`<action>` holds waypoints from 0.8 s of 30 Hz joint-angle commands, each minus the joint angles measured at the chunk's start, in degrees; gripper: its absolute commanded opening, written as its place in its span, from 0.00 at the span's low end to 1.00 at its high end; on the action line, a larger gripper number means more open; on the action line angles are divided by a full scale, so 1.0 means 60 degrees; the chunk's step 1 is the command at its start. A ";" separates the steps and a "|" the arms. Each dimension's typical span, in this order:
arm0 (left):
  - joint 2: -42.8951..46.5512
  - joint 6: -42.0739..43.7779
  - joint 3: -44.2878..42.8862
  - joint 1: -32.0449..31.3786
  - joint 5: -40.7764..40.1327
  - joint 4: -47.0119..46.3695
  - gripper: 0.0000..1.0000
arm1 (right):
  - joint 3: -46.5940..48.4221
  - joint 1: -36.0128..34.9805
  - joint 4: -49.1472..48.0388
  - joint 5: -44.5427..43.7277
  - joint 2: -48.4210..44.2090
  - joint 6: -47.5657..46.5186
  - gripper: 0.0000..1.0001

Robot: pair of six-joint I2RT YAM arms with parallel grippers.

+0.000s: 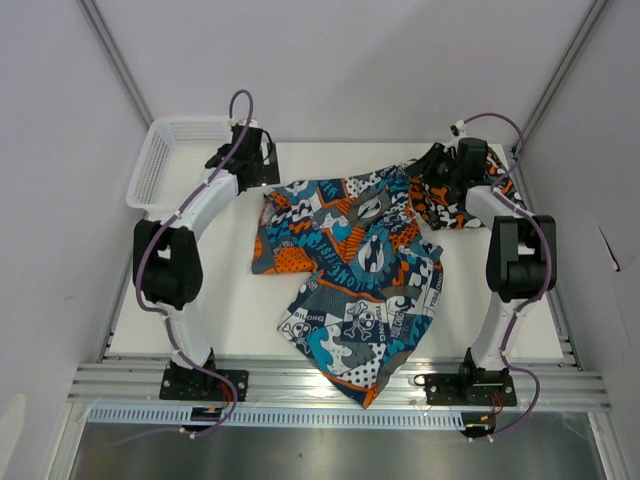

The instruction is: Fold and stack the shorts

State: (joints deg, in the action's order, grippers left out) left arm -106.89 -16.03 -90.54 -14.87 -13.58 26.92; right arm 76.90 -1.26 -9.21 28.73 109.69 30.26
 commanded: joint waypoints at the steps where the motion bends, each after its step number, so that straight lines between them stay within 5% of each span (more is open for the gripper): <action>1: 0.0103 -0.0081 -0.0789 -0.0040 -0.2247 0.1403 0.99 | 0.1329 -0.0157 0.0479 -0.1169 0.0671 -0.0296 0.35; 3: 0.0586 -0.0009 0.0173 -0.0099 -0.1855 0.0820 0.99 | 0.1596 -0.0186 0.1034 -0.1680 0.0776 -0.0385 0.64; 5: 0.1319 0.0123 0.0747 -0.0347 -0.1311 -0.0046 0.99 | 0.1539 -0.0157 0.1125 -0.1931 0.0616 -0.0487 0.75; 17: 0.2007 -0.1004 0.2286 -0.0787 0.0943 -0.0398 0.96 | -0.0174 -0.0419 0.2047 -0.1697 -0.1566 -0.0839 0.71; 24: 0.1528 -0.1517 0.2714 -0.1051 0.0931 -0.0649 0.96 | -0.1523 -0.1401 0.2473 -0.2356 -0.2696 -0.0971 0.63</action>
State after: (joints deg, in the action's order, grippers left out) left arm -97.38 -22.31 -72.95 -20.91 -9.67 25.21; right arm 68.95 -7.14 4.14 16.67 94.83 25.74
